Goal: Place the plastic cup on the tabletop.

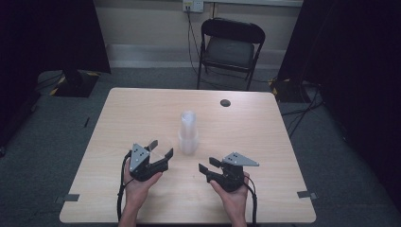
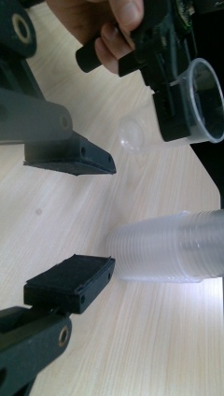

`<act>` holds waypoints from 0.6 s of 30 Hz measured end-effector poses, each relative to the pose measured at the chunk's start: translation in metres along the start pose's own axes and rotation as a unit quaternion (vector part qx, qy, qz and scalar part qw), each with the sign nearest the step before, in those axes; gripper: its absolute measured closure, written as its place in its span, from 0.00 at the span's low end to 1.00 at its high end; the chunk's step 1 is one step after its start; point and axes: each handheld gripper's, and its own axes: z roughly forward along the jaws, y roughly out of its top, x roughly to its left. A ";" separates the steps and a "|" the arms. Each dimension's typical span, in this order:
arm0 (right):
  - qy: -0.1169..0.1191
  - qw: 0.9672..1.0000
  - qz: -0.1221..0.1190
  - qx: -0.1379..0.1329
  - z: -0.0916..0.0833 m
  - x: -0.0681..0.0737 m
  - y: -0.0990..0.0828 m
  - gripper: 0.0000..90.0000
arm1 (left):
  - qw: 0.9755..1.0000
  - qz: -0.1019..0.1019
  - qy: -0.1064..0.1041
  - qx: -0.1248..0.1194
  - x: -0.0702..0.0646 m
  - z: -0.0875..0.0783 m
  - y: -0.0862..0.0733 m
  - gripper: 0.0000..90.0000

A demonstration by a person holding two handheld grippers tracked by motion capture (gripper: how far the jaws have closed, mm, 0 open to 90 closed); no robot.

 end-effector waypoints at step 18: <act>0.008 1.000 0.011 -0.007 0.001 -0.006 -0.007 0.54 | 0.999 -0.003 0.043 0.005 0.021 0.022 0.013 0.36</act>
